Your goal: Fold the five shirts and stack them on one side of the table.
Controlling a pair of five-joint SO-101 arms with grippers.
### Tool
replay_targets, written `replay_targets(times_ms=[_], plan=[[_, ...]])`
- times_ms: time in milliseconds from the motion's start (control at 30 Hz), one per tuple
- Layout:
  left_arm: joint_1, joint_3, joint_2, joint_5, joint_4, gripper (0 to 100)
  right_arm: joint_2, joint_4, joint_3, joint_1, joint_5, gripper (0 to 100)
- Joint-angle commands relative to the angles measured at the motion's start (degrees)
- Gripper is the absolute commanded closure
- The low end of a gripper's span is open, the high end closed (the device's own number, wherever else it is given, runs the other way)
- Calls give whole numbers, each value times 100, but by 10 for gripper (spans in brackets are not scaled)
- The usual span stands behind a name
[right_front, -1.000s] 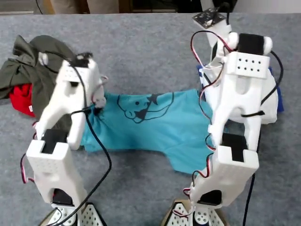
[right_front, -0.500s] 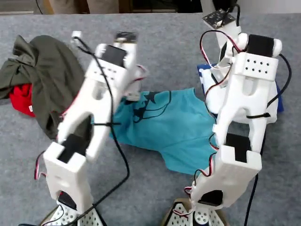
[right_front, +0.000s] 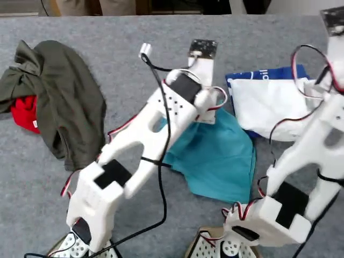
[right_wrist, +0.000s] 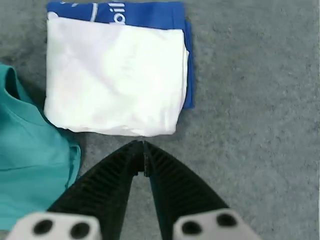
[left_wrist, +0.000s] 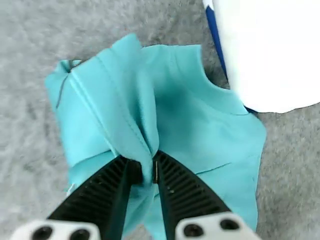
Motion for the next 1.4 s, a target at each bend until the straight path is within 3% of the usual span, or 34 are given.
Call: replay_targets(times_ms=[0,133,367,567,933,1200,1367], plan=[[123,-545,110,123,-114,981,-207,79,57,207,185,994],[0,-914,207,97,79,981,-180,79,215,207,211,994],[-1600,-1512,277,-659,1697,981,-180,79,585,57,800,995],[-2620,-105,215,-1916,1679,981,-224,97,602,-620,1486,995],[-3622,1257,268,-2734,1644,981,-224,88,1402,-1815,2910,994],[-4185,2312,224,-2919,457,972,-171,-26,1596,-2519,2532,992],[-4114,2259,215,-2813,448,816,-171,-431,1956,-3433,1881,942]])
